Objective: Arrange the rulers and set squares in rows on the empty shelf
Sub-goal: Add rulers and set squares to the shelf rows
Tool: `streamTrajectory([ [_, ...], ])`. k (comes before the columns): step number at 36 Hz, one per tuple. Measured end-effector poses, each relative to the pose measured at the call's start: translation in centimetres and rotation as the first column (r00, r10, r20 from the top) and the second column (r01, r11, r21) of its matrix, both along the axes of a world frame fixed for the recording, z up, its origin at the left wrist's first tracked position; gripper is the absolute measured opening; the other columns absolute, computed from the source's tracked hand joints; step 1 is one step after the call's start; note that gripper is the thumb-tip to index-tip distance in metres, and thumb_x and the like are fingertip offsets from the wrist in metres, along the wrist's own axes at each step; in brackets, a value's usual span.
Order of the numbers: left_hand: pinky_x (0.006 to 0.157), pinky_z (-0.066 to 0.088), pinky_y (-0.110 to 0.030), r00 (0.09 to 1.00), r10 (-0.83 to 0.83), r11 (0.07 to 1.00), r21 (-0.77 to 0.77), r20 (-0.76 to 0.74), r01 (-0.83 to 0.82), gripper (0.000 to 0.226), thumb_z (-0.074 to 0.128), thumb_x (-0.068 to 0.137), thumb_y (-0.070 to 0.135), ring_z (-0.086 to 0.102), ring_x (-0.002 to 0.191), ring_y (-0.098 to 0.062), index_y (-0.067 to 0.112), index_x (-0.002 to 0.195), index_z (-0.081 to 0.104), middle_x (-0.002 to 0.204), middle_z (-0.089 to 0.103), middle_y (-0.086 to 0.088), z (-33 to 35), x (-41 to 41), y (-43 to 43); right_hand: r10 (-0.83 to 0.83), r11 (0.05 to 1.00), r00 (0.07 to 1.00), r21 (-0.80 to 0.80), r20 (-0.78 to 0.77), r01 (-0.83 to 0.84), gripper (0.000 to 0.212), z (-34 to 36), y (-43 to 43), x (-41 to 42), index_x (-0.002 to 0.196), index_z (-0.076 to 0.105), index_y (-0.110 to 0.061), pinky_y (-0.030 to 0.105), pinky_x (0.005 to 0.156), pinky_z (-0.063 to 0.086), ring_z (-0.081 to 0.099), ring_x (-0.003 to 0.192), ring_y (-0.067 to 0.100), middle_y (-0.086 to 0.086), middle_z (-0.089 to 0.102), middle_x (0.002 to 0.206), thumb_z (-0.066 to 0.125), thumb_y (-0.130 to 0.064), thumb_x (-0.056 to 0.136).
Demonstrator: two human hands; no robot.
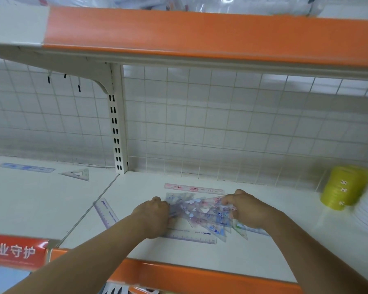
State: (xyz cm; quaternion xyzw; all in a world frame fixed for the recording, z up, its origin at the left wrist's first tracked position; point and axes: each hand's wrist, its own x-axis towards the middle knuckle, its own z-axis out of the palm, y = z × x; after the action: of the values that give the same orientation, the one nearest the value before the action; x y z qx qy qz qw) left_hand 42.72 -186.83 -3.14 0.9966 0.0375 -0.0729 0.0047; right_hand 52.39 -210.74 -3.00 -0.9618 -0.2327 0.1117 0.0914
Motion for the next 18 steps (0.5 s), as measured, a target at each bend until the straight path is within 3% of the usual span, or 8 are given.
streamTrajectory([
  [4,0.093,0.042,-0.035,0.997,-0.003,0.996,0.086,0.073,-0.003,0.039,0.04,0.1,0.037,0.051,0.117,-0.028,0.011,0.13,0.044,0.127,0.048,-0.01,0.3,-0.3,-0.1,-0.031,0.999,0.998,0.015,0.048,0.031,0.041,0.3,0.1,-0.6,0.132,0.05,-0.027,0.027,0.092,0.045,0.052,0.105,0.018,0.0,0.04,0.116,0.046,-0.006,0.096],
  [10,0.09,0.041,-0.033,0.988,0.037,0.995,0.089,0.15,-0.051,0.036,0.044,0.098,0.024,0.052,0.114,-0.025,0.017,0.133,0.042,0.124,0.051,-0.005,0.3,-0.6,0.1,-0.04,0.999,0.987,-0.017,0.154,0.044,0.036,1.0,0.7,-1.4,0.133,0.048,-0.013,0.03,0.094,0.043,0.05,0.109,0.022,0.007,0.041,0.126,0.047,-0.01,0.097],
  [12,0.087,0.042,-0.033,0.986,0.052,0.997,0.049,0.16,-0.061,0.033,0.044,0.099,0.026,0.052,0.112,-0.025,0.017,0.131,0.043,0.122,0.052,-0.005,0.4,-0.9,0.3,-0.042,0.998,0.979,-0.032,0.2,0.05,0.031,1.1,1.0,-1.7,0.125,0.052,-0.009,0.032,0.092,0.045,0.05,0.106,0.023,0.007,0.042,0.12,0.046,-0.006,0.095],
  [15,0.086,0.044,-0.034,0.984,0.08,0.997,-0.005,0.159,-0.08,0.03,0.043,0.099,0.03,0.054,0.109,-0.025,0.016,0.126,0.046,0.119,0.052,-0.006,0.6,-1.6,0.6,-0.075,0.991,0.942,-0.082,0.326,0.107,0.017,1.6,1.5,-2.1,0.097,0.048,-0.009,0.029,0.076,0.041,0.043,0.093,0.02,0.004,0.036,0.101,0.043,0.005,0.087],
  [18,0.084,0.045,-0.034,0.982,0.12,0.993,-0.035,0.147,-0.116,0.028,0.046,0.098,0.028,0.055,0.105,-0.025,0.015,0.123,0.047,0.116,0.053,-0.006,0.7,-2.1,1.1,-0.099,0.986,0.912,-0.086,0.397,0.144,0.029,2.2,2.0,-2.4,0.101,0.05,-0.011,0.029,0.076,0.039,0.045,0.099,0.023,0.003,0.032,0.097,0.042,0.009,0.082],
])
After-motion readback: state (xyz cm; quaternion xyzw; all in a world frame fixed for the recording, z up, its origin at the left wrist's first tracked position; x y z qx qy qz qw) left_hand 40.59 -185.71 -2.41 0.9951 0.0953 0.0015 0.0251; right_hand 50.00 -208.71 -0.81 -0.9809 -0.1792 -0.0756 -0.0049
